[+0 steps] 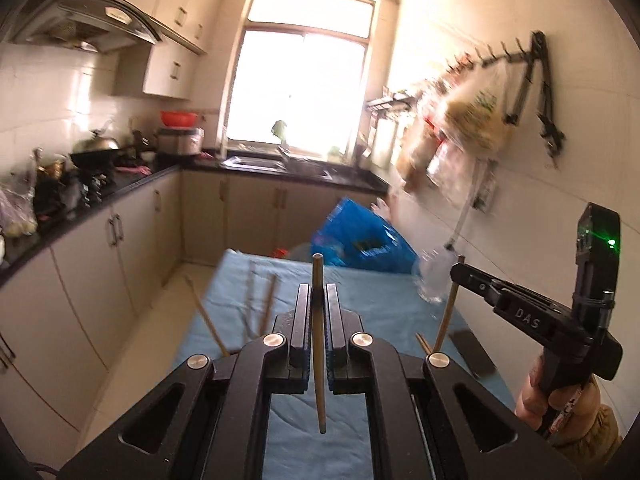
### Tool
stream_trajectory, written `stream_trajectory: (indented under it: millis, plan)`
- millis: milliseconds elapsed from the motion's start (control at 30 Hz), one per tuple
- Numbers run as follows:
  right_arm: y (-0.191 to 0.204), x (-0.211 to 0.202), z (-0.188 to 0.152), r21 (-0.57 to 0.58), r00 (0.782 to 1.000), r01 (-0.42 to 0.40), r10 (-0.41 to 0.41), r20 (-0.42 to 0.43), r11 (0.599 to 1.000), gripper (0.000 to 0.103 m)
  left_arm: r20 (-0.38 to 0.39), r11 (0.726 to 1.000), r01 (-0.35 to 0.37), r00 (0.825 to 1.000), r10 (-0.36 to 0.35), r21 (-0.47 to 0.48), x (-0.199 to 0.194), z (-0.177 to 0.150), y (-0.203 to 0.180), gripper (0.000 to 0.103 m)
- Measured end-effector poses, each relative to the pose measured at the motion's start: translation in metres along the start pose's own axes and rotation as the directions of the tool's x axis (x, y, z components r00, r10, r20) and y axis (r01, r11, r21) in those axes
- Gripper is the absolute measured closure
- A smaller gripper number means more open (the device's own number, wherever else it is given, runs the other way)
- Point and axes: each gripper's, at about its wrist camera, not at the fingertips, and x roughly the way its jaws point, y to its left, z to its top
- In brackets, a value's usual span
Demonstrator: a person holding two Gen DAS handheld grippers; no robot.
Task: Organize utensils
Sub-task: 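Lift both held chopsticks and carry them above the black cup, then open both tools to drop the chopsticks into the black cup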
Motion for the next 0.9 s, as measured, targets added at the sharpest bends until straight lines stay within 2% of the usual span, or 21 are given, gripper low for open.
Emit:
stream_trajectory:
  millis: [233, 467, 600, 800, 900]
  plan:
    - [0.047, 0.049, 0.034, 0.052, 0.992, -0.119, 0.116, 0.048, 0.992, 0.095, 0.046, 0.994, -0.104, 0.993, 0.105, -0.032, 0.006, 0.036, 0.044, 0.098]
    - [0.070, 0.100, 0.046, 0.086, 0.987, -0.149, 0.143, 0.077, 0.985, 0.095, 0.021, 0.986, -0.151, 0.988, 0.153, -0.065, 0.038, 0.053, 0.077, 0.098]
    - [0.075, 0.131, 0.040, 0.079, 0.991, -0.119, 0.114, 0.066, 0.990, 0.095, -0.024, 0.985, -0.161, 0.987, 0.159, -0.064, 0.068, 0.044, 0.084, 0.098]
    - [0.063, 0.174, 0.009, 0.103, 0.994, -0.090, 0.095, -0.047, 0.991, 0.095, -0.144, 0.982, -0.167, 0.977, 0.154, -0.085, 0.115, 0.010, 0.095, 0.098]
    - [0.058, 0.186, -0.007, 0.106, 0.990, -0.090, 0.101, -0.101, 0.990, 0.095, -0.182, 0.980, -0.170, 0.972, 0.149, -0.107, 0.126, -0.004, 0.099, 0.098]
